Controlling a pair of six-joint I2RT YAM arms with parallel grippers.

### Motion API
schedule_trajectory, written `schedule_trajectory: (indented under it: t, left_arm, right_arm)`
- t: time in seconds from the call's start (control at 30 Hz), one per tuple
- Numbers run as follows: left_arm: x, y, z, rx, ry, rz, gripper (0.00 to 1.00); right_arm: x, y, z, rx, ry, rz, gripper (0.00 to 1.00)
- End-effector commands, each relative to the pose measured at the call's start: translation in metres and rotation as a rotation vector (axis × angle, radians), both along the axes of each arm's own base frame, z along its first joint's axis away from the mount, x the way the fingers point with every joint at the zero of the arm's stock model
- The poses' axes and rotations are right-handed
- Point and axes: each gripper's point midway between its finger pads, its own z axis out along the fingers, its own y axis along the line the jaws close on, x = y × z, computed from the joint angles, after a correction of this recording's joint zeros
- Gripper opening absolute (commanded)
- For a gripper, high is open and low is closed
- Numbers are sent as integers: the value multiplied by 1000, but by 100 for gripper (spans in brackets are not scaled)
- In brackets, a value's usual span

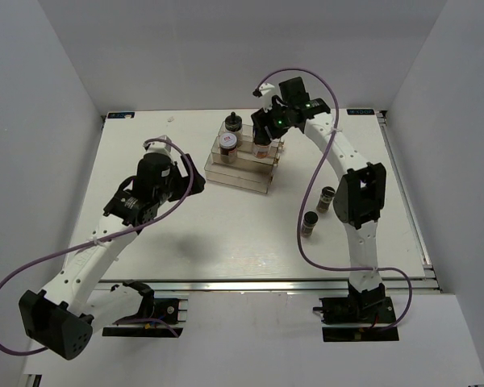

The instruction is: Organize the condiment bottles

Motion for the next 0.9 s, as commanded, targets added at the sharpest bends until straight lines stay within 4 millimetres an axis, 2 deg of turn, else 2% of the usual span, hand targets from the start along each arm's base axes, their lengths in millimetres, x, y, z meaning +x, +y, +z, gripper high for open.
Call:
schedule_trajectory:
  t: [0.0, 0.43, 0.57, 0.6, 0.67, 0.73, 0.77, 0.83, 0.87]
  left_arm:
    - [-3, 2, 9, -24, -29, 13, 98]
    - [-6, 0, 2, -43, -11, 9, 98]
    - [-6, -11, 8, -65, -27, -55, 98]
    - [-5, -15, 11, -76, -40, -75, 98]
    - [-4, -22, 15, -86, -55, -118, 98]
    - [-6, -33, 20, -114, -65, -178, 98]
    - [-5, -36, 22, -115, -68, -194, 98]
    - [-6, -44, 24, -125, -69, -234, 98]
    - [-6, -47, 28, -129, -77, -249, 98]
  right_arm:
    - [27, 14, 45, 99, -143, -23, 0]
    - [44, 17, 2, 55, -121, -38, 0]
    - [43, 17, -11, 37, -108, -29, 0]
    - [40, 17, -19, 26, -95, -19, 0]
    - [37, 19, -24, 22, -92, -8, 7]
    - [34, 17, -34, 11, -74, -6, 23]
    - [33, 17, -39, 6, -61, -6, 36]
    - [31, 16, -45, 0, -51, 0, 45]
    - [31, 15, -47, -3, -46, -1, 53]
